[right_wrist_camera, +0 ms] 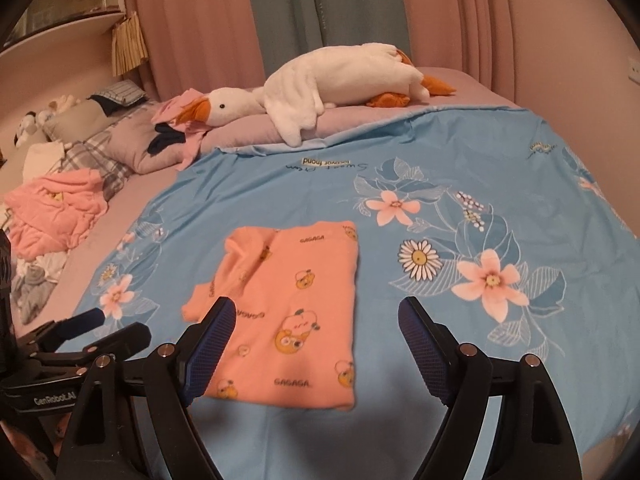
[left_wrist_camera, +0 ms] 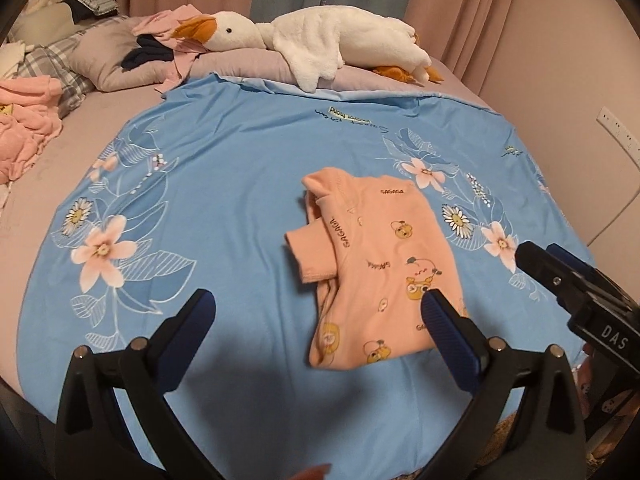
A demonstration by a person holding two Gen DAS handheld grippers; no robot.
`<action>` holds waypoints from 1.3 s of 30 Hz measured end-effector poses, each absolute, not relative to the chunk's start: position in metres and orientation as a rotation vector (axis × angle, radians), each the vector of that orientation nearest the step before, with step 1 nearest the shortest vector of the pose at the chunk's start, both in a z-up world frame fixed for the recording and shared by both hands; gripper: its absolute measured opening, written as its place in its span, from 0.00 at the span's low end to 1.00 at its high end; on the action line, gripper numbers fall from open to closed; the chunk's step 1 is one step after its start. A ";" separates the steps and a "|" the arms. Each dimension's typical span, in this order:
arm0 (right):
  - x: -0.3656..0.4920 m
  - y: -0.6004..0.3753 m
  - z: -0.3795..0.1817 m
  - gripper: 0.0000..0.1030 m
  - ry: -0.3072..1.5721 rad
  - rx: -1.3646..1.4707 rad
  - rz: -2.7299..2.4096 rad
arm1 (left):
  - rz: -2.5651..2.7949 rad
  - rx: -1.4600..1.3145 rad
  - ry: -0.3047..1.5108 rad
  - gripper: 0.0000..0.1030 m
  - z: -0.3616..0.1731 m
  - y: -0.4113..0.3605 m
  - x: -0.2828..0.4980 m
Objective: Fold small clothes
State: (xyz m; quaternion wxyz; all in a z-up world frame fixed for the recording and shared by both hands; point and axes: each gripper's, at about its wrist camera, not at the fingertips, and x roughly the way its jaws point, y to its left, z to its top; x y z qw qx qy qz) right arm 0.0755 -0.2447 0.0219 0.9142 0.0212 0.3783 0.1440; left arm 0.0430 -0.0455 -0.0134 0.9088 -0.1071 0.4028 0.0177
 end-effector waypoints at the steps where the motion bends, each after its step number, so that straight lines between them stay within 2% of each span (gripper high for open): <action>1: 0.072 -0.245 0.021 0.81 0.780 0.047 0.295 | 0.041 -0.217 0.829 1.00 -0.013 -0.045 0.041; 39: 0.061 -0.240 0.016 0.81 0.804 0.027 0.248 | 0.026 -0.240 0.825 1.00 -0.009 -0.047 0.021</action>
